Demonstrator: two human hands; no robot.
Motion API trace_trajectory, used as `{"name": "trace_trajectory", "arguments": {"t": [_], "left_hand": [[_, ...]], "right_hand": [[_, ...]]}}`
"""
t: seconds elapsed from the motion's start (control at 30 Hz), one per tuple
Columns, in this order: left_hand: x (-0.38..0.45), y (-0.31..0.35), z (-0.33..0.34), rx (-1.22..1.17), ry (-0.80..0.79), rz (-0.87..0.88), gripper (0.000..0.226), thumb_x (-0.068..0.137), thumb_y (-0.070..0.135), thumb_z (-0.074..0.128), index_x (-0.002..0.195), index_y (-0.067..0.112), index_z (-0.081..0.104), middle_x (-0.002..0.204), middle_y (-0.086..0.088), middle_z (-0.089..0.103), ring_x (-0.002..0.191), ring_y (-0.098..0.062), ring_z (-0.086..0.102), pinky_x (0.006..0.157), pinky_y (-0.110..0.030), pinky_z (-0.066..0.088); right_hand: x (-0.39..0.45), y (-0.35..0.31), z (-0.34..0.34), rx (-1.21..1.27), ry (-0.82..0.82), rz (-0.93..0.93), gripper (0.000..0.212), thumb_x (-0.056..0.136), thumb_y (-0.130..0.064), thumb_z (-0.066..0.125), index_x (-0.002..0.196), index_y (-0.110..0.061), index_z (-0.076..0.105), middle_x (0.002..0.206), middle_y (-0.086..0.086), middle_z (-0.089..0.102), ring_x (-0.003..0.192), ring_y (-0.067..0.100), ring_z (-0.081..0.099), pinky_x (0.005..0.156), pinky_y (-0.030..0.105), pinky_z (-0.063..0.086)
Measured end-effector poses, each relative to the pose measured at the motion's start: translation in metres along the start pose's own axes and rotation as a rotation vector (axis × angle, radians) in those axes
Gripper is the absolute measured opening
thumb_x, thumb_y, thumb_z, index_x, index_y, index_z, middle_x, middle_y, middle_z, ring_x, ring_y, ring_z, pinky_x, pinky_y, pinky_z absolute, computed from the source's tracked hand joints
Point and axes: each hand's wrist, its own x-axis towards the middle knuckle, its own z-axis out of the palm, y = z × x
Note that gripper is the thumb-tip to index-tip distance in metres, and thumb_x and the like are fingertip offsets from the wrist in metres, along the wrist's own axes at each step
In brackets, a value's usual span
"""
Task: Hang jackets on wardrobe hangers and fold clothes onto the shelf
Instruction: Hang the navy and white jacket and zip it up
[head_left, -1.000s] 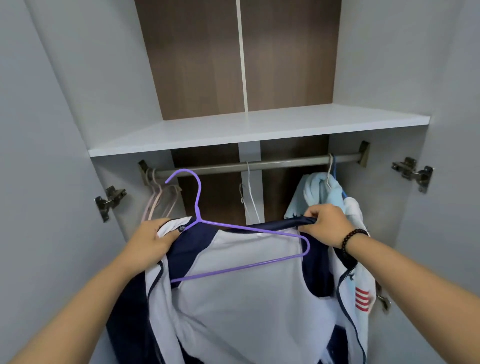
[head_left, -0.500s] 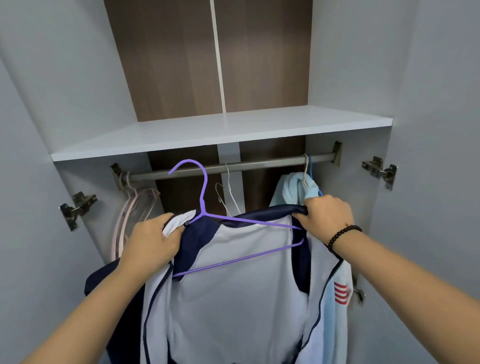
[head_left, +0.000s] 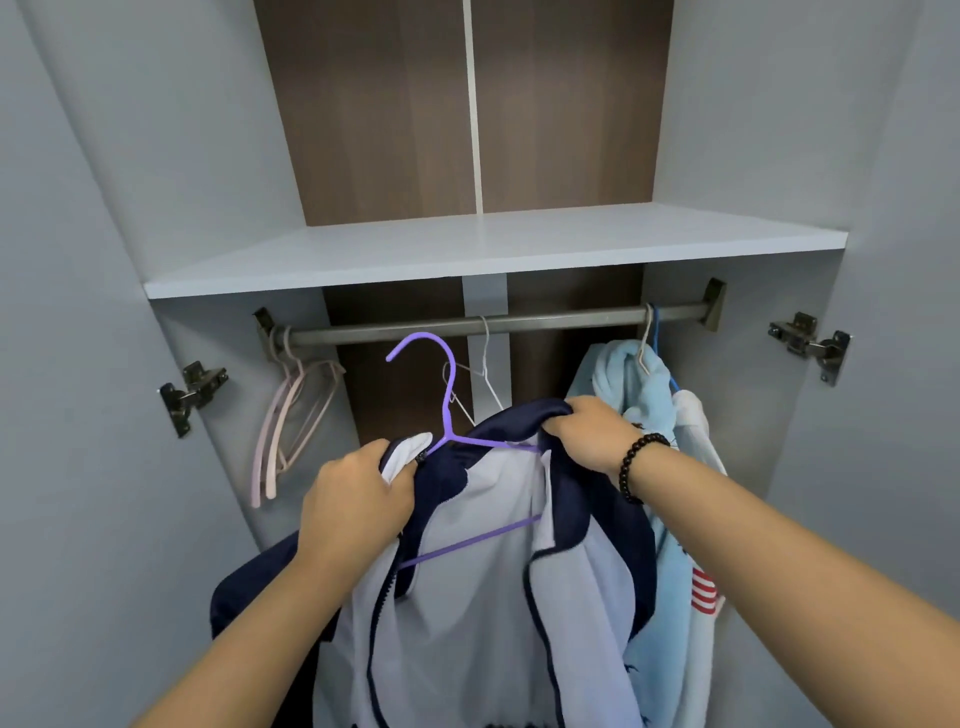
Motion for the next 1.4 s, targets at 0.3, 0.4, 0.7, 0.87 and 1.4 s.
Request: {"name": "trace_trajectory", "arguments": {"t": [0.3,0.4,0.7,0.87,1.4], "left_hand": [[0.008,-0.009,0.001,-0.062,-0.036,-0.005,0.020,0.088,0.036,0.062,0.085,0.016,0.066,0.070,0.002,0.064,0.066,-0.018,0.058,0.063,-0.038,0.052],[0.008,-0.012,0.006,-0.231,-0.009,-0.018,0.024,0.087,0.029,0.065,0.073,0.010,0.062,0.062,0.000,0.060,0.059,-0.015,0.054,0.054,-0.022,0.043],[0.017,-0.015,0.023,-0.362,-0.097,0.137,0.018,0.084,0.023,0.071,0.070,0.015,0.064,0.060,0.005,0.061,0.063,-0.008,0.057,0.052,-0.019,0.044],[0.023,-0.006,0.040,-0.527,-0.273,0.190,0.024,0.084,0.015,0.071,0.068,0.031,0.064,0.062,0.020,0.063,0.062,-0.001,0.059,0.053,-0.013,0.044],[-0.001,0.111,0.152,-0.877,-0.575,0.146,0.013,0.088,0.019,0.068,0.093,0.031,0.073,0.083,0.009,0.072,0.077,-0.011,0.065,0.068,-0.022,0.053]], "right_hand": [[-0.027,-0.008,0.062,0.548,-0.211,0.007,0.019,0.082,0.000,0.064,0.100,-0.005,0.061,0.102,0.021,0.068,0.092,0.033,0.066,0.086,0.045,0.053],[-0.033,-0.015,0.058,0.403,-0.206,-0.142,0.030,0.078,-0.007,0.074,0.104,-0.012,0.060,0.100,0.009,0.070,0.093,0.025,0.068,0.081,0.038,0.056],[-0.027,0.020,0.024,-0.626,0.256,-0.611,0.050,0.083,-0.038,0.067,0.128,-0.025,0.051,0.111,-0.003,0.049,0.100,0.020,0.050,0.084,0.038,0.049],[-0.036,0.035,0.004,-0.434,-0.046,-0.507,0.026,0.093,-0.038,0.053,0.116,-0.027,0.056,0.099,-0.011,0.067,0.087,0.007,0.061,0.079,0.032,0.050],[-0.069,0.093,-0.083,-0.359,0.139,-0.165,0.051,0.090,-0.020,0.057,0.126,-0.056,0.049,0.112,-0.020,0.067,0.084,-0.002,0.060,0.081,0.018,0.047]]}}
